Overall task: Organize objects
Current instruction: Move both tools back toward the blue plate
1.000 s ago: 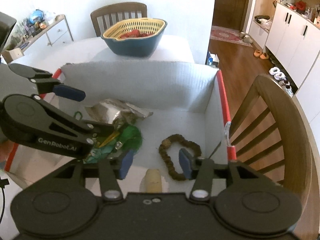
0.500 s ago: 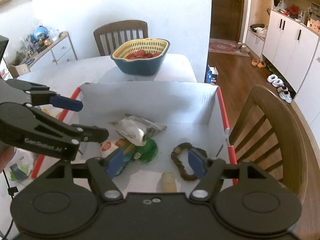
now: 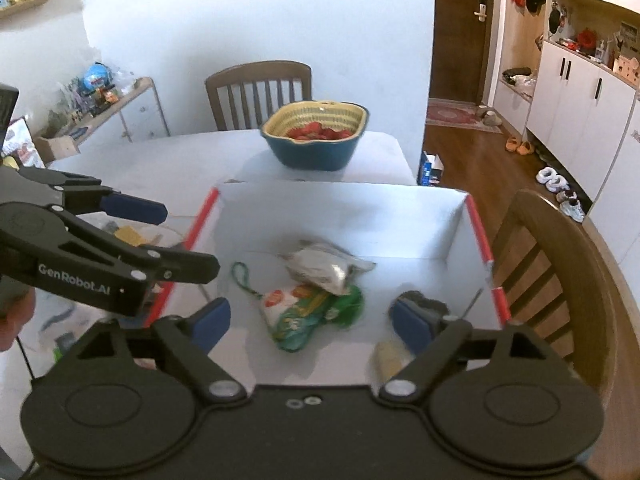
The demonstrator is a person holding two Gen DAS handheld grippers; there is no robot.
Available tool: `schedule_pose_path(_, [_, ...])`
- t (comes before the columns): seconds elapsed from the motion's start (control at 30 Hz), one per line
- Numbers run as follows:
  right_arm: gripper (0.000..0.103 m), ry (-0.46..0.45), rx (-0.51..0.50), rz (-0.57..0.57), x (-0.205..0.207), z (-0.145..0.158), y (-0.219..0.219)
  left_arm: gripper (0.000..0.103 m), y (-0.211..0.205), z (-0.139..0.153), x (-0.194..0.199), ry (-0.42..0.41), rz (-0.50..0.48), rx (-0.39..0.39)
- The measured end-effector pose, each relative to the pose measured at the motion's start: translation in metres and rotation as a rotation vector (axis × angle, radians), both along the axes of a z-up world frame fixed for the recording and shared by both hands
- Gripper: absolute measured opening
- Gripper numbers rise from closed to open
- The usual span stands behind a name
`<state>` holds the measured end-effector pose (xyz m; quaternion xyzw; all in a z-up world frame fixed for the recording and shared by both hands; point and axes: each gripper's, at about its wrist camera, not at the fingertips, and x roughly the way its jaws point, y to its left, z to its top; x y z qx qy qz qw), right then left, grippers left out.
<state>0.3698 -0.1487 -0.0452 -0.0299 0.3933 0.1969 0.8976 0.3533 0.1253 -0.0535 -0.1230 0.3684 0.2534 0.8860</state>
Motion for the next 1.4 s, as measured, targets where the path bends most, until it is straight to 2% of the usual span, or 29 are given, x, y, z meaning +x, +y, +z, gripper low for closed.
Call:
schedule_pose_path(0.13, [0.09, -0.02, -0.001, -0.006, -0.013, 0.006, 0.018, 0.102, 0.001, 0.007, -0.025, -0.03, 0.013, -0.006])
schedule_pose_path(0.33, [0.09, -0.042, 0.011, -0.001, -0.03, 0.014, 0.05, 0.103, 0.006, 0.015, -0.062, -0.057, 0.021, -0.014])
schedule_pose_path(0.47, [0.092, -0.044, 0.024, 0.0, -0.037, 0.015, 0.071, 0.103, 0.012, 0.018, -0.087, -0.076, 0.048, 0.021])
schedule_pose_path(0.67, [0.094, -0.04, 0.025, 0.014, -0.048, 0.013, 0.106, 0.103, 0.021, 0.019, -0.12, -0.056, 0.074, 0.069])
schedule_pose_path(0.83, [0.095, -0.026, 0.025, 0.024, -0.054, 0.007, 0.132, 0.103, 0.037, 0.018, -0.152, -0.057, 0.103, 0.063])
schedule_pose_path(1.1, [0.095, 0.004, 0.017, 0.041, -0.059, -0.002, 0.17, 0.103, 0.072, 0.009, -0.206, -0.068, 0.175, 0.045])
schedule_pose_path(1.23, [0.095, 0.03, 0.02, 0.047, -0.06, -0.007, 0.185, 0.103, 0.086, -0.004, -0.224, -0.034, 0.201, 0.073])
schedule_pose_path(1.4, [0.095, 0.054, -0.015, 0.06, -0.061, -0.016, 0.207, 0.103, 0.092, -0.033, -0.24, 0.017, 0.185, 0.091])
